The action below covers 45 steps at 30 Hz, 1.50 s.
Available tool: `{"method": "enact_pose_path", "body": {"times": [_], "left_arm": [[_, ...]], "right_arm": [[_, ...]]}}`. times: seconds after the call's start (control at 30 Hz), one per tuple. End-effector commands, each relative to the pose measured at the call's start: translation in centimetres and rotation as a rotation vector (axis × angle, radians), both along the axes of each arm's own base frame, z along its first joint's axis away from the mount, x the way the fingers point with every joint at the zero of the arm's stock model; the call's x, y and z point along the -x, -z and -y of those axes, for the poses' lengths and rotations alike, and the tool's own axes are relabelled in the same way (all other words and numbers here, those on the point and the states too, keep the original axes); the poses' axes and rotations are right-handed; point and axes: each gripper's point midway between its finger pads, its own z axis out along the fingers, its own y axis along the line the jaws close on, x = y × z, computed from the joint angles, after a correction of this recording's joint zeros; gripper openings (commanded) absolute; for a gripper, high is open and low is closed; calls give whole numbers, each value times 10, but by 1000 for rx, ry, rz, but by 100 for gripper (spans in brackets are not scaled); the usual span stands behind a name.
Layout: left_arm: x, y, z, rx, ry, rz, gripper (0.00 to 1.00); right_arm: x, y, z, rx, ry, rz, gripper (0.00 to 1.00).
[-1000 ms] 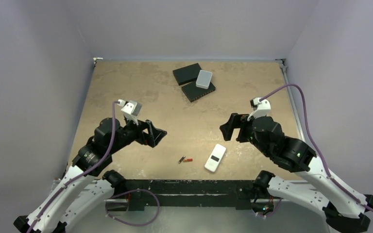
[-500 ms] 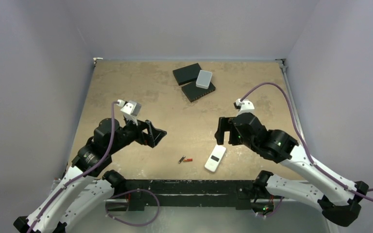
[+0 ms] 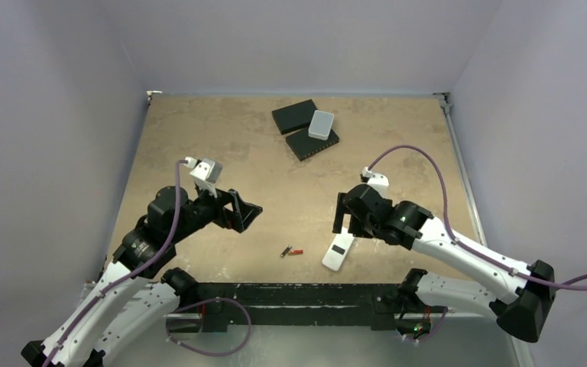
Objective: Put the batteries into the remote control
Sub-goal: Pick up the remote control from the center of the board.
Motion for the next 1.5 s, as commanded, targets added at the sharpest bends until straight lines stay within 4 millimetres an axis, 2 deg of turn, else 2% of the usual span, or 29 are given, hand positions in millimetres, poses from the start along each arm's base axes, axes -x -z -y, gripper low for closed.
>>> {"method": "enact_pose_path", "body": {"times": [0.0, 0.13, 0.33, 0.57, 0.77, 1.03, 1.47], "left_arm": [[0, -6, 2, 14, 14, 23, 98], [1, -6, 3, 16, 22, 24, 98], [3, -6, 4, 19, 29, 25, 98], [4, -7, 5, 23, 41, 27, 98], [5, -7, 6, 22, 52, 28, 98], [6, -8, 7, 23, 59, 32, 98], [7, -9, 8, 24, 69, 35, 98]], "right_arm": [[-6, 13, 1, -60, 186, -12, 99], [-5, 32, 0, -71, 278, -61, 99], [-4, 62, 1, 4, 375, -138, 99], [-10, 84, -2, 90, 407, -176, 99], [-14, 91, -13, 62, 395, -183, 99], [-10, 101, -23, 47, 369, -225, 99], [13, 107, -31, 44, 373, -259, 99]]}}
